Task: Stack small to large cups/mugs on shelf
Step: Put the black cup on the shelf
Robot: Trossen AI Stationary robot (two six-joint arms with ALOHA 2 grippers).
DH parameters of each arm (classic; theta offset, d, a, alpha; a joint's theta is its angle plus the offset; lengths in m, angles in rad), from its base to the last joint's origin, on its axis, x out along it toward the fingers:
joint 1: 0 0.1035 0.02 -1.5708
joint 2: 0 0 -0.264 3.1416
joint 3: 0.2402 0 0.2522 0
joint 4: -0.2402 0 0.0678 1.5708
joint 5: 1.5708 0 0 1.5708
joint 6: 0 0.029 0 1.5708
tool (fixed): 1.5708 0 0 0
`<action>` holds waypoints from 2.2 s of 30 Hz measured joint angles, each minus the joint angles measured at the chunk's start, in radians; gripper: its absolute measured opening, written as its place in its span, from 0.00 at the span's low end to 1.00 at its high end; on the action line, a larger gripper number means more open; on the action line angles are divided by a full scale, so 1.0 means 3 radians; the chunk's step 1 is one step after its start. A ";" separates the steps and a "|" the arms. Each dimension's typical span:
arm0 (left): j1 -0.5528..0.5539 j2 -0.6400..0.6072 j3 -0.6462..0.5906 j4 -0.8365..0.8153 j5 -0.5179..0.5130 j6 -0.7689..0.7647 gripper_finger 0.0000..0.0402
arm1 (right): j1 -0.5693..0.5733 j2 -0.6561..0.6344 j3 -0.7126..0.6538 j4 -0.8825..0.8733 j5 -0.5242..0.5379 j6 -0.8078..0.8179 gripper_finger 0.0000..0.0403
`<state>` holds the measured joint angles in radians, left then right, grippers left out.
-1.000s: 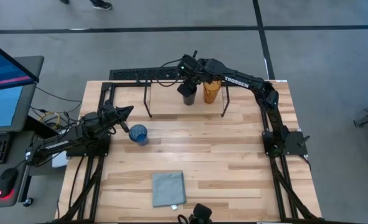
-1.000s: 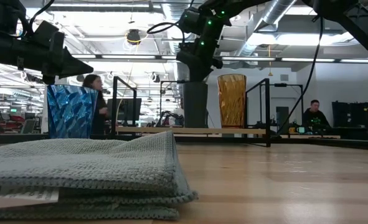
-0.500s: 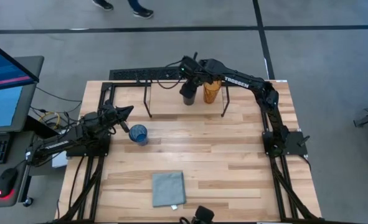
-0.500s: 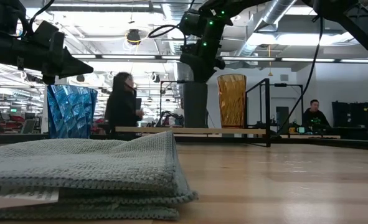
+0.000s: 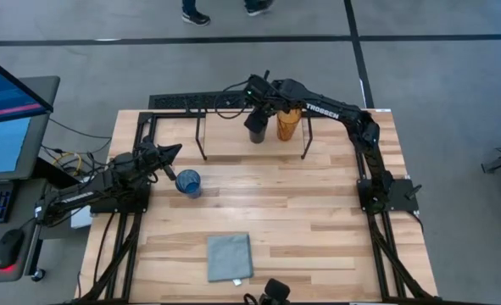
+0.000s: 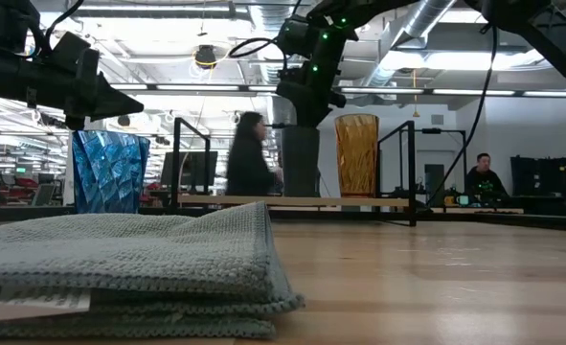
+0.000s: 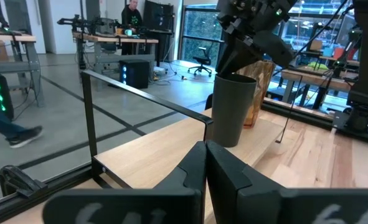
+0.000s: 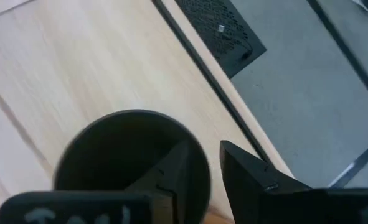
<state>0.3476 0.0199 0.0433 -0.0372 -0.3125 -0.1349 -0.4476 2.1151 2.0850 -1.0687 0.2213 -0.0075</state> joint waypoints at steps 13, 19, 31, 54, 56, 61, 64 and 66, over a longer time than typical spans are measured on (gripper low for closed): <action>0.0000 0.0000 0.0000 0.0000 0.0000 0.0061 0.00 | 0.0026 0.0000 0.0001 0.0003 -0.0062 0.0029 0.28; 0.0000 0.0000 0.0000 0.0000 0.0000 0.0061 0.00 | 0.0041 0.0000 0.0000 0.0000 -0.0063 0.0032 0.28; 0.0000 0.0000 0.0000 0.0000 0.0000 0.0061 0.00 | 0.0049 0.0000 0.0000 0.0176 -0.0049 0.0023 0.28; 0.0000 0.0000 0.0000 -0.0001 0.0000 0.0062 0.00 | 0.0051 -0.0001 0.0333 -0.0408 -0.0411 0.0024 0.28; -0.0001 0.0000 0.0000 -0.0001 0.0000 0.0062 0.00 | 0.0051 -0.0001 0.0329 -0.0463 -0.0417 0.0048 0.28; 0.0000 0.0000 0.0000 -0.0001 0.0000 0.0062 0.00 | 0.0051 -0.0001 0.0329 -0.0508 -0.0483 0.0112 0.28; 0.0000 0.0000 0.0000 -0.0001 0.0001 0.0062 0.00 | 0.0050 -0.0001 0.0329 -0.0478 -0.0481 0.0141 0.28; -0.0001 0.0000 0.0000 -0.0001 0.0003 0.0062 0.00 | 0.0050 -0.0001 0.0329 -0.0454 -0.0480 0.0146 0.28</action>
<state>0.3473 0.0200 0.0433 -0.0376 -0.3115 -0.1162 -0.4325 2.1147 2.1838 -1.2050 0.0774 0.0364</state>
